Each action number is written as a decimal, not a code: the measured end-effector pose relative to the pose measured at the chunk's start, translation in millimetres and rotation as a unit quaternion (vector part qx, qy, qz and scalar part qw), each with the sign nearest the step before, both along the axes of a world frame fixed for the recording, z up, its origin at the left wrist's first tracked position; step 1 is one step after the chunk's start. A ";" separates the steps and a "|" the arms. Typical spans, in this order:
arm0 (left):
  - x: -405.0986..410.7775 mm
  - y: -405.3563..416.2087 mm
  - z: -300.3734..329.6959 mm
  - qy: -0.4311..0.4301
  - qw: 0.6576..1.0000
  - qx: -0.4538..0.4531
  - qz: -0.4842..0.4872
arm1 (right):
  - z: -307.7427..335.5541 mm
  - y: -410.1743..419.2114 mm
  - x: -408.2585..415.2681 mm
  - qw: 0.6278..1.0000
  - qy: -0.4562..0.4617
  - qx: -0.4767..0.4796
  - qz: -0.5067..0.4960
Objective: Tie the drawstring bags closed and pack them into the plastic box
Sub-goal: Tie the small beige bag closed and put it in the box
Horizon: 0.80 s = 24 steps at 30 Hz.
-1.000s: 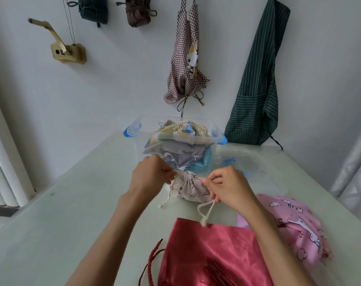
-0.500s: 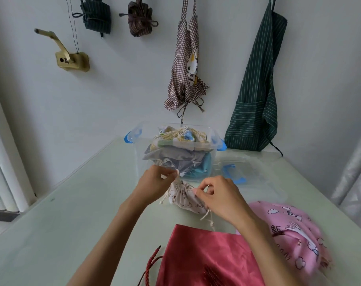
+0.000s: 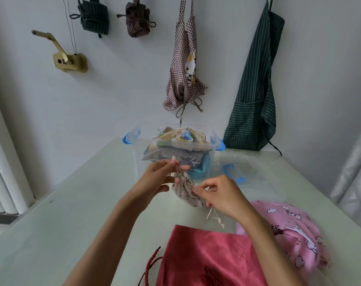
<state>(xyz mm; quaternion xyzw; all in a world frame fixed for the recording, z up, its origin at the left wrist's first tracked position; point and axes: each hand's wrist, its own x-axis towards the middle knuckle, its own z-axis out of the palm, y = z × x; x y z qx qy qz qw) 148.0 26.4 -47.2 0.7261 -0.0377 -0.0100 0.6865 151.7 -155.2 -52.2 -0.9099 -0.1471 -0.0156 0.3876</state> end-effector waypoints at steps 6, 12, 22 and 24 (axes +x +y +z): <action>-2.7 0.0 -1.8 -0.025 0.982 0.171 -0.082 | 28.4 -21.9 -12.9 0.980 0.170 0.038 0.099; -8.2 -16.7 1.3 -0.003 0.942 0.284 -0.181 | 29.9 -24.1 -8.8 0.990 0.116 0.070 0.026; -14.4 -18.3 -0.1 -0.035 0.904 0.350 -0.243 | 25.6 2.1 -9.7 0.987 0.077 0.110 0.088; -15.0 -12.0 6.7 -0.023 0.926 0.304 -0.223 | 24.4 -7.4 -7.6 0.989 0.082 0.086 0.093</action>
